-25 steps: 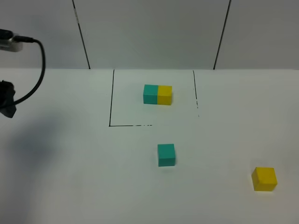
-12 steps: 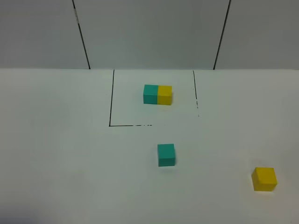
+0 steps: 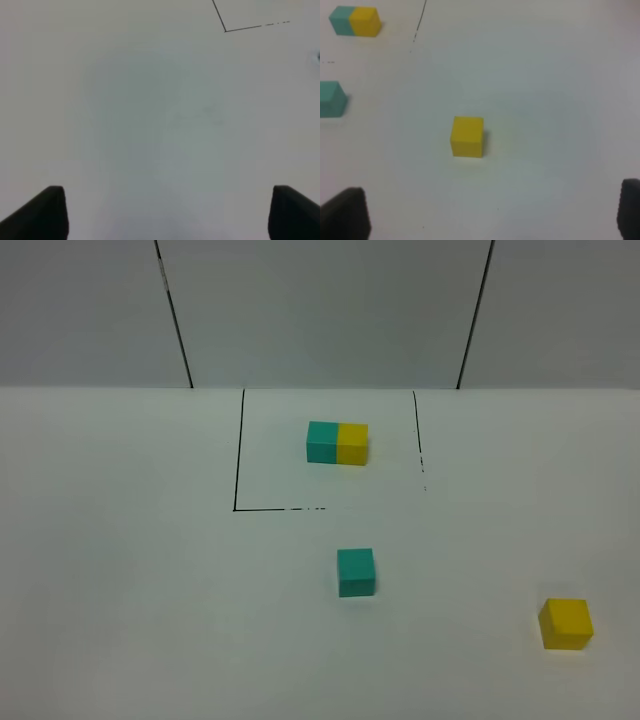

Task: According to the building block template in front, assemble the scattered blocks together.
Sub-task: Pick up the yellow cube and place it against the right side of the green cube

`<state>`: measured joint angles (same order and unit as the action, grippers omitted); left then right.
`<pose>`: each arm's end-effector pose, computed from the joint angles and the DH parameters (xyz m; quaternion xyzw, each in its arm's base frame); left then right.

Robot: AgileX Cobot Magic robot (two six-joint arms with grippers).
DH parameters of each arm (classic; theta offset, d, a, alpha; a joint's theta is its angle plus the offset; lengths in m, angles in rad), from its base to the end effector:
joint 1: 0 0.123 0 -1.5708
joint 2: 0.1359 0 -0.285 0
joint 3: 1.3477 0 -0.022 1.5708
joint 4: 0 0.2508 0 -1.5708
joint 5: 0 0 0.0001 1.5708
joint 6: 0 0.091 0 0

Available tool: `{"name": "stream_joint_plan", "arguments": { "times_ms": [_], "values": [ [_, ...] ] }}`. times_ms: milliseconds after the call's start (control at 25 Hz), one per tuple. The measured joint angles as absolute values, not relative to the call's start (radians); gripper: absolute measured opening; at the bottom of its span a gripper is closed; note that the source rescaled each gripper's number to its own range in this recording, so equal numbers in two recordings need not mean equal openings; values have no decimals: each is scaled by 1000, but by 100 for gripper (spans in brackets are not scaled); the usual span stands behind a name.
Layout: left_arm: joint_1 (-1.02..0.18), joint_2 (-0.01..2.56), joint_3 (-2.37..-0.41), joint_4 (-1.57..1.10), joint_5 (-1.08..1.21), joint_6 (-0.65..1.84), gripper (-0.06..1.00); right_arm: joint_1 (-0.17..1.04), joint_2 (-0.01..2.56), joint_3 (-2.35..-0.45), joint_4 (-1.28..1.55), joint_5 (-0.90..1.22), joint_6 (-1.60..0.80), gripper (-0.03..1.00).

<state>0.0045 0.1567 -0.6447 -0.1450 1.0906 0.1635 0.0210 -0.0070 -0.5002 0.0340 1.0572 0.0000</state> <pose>0.0043 -0.0116 0.3159 0.0719 0.8587 -0.0300 0.5065 -0.0059 0.0026 0.2776 -0.0096 0.8503 0.0225 0.5258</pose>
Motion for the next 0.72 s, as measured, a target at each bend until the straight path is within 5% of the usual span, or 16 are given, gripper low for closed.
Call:
{"name": "stream_joint_plan", "arguments": {
  "times_ms": [720],
  "values": [
    [5,-8,-596,-148,1106,164,88,21,-7,-500,34,1057,0,100]
  ]
}}
